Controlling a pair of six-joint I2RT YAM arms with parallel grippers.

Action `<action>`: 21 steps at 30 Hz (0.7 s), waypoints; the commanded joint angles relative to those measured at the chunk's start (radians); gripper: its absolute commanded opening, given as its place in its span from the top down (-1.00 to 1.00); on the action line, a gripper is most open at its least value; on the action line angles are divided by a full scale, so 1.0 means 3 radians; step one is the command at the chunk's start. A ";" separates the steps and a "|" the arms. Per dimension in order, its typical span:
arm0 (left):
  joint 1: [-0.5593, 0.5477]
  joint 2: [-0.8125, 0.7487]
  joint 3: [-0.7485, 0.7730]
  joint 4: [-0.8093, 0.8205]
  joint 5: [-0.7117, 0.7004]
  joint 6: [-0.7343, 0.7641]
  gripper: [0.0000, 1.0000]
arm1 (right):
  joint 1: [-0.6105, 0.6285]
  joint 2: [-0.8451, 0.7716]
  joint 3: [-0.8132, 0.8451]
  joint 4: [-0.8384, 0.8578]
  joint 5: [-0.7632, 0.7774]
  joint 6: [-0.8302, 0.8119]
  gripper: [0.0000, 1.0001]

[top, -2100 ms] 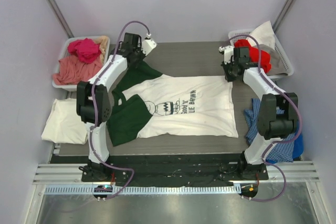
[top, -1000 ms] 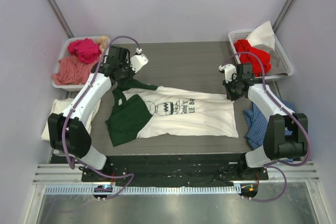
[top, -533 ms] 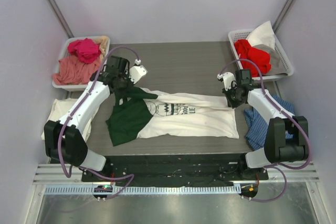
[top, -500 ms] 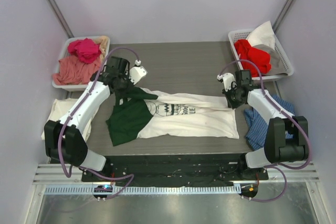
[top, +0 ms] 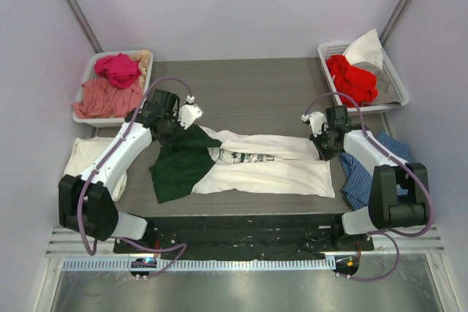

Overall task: Fold and stack the t-shirts
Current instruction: Fold the other side of the tshirt into a rectangle

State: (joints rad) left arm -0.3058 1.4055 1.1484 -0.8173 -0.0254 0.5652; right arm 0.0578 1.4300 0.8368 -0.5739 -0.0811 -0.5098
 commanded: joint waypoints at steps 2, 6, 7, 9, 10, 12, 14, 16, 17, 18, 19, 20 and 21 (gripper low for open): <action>-0.0003 -0.0236 -0.0146 -0.0083 -0.0023 -0.0063 1.00 | 0.0012 -0.0231 -0.0064 -0.0004 0.0163 -0.0070 0.66; -0.0003 -0.0272 -0.0244 -0.0083 -0.0013 -0.0079 1.00 | 0.0012 -0.0302 -0.0120 -0.0045 0.0183 -0.0080 0.30; -0.0003 -0.0267 -0.0259 -0.0073 -0.0013 -0.0084 1.00 | 0.0012 -0.0313 -0.0125 -0.0060 0.0178 -0.0075 0.25; 0.0002 -0.0257 -0.0285 -0.0052 -0.0018 -0.0089 1.00 | 0.0012 -0.0364 -0.0125 -0.0111 0.0168 -0.0070 0.16; 0.0002 -0.0242 -0.0285 -0.0047 -0.0018 -0.0089 1.00 | 0.0012 -0.0389 -0.0130 -0.0137 0.0158 -0.0070 0.14; -0.0003 -0.0226 -0.0290 -0.0042 -0.0013 -0.0099 1.00 | 0.0017 -0.0451 -0.0135 -0.0203 0.0142 -0.0080 0.13; -0.0003 -0.0216 -0.0280 -0.0057 0.0023 -0.0120 1.00 | 0.0017 -0.0487 -0.0141 -0.0290 0.0127 -0.0100 0.13; -0.0009 -0.0216 -0.0290 -0.0083 0.0059 -0.0140 1.00 | 0.0022 -0.0553 -0.0151 -0.0367 0.0122 -0.0136 0.13; -0.0009 -0.0221 -0.0295 -0.0083 0.0069 -0.0150 1.00 | 0.0022 -0.0579 -0.0151 -0.0448 0.0097 -0.0151 0.13; -0.0009 -0.0226 -0.0310 -0.0093 0.0069 -0.0156 1.00 | 0.0022 -0.0629 -0.0141 -0.0500 0.0081 -0.0172 0.13; -0.0014 -0.0226 -0.0315 -0.0098 0.0069 -0.0161 1.00 | 0.0022 -0.0660 -0.0130 -0.0556 0.0056 -0.0187 0.13; -0.0009 -0.0231 -0.0330 -0.0103 0.0069 -0.0161 1.00 | 0.0022 -0.0691 -0.0095 -0.0688 0.0030 -0.0203 0.13; -0.0009 -0.0237 -0.0351 -0.0108 0.0069 -0.0166 1.00 | 0.0022 -0.0722 -0.0064 -0.0755 -0.0026 -0.0213 0.13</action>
State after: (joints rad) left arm -0.3065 1.3525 1.0573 -0.8280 -0.0174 0.5304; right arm 0.0589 1.2690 0.7921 -0.6941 -0.0505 -0.5453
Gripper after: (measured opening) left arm 0.027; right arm 0.435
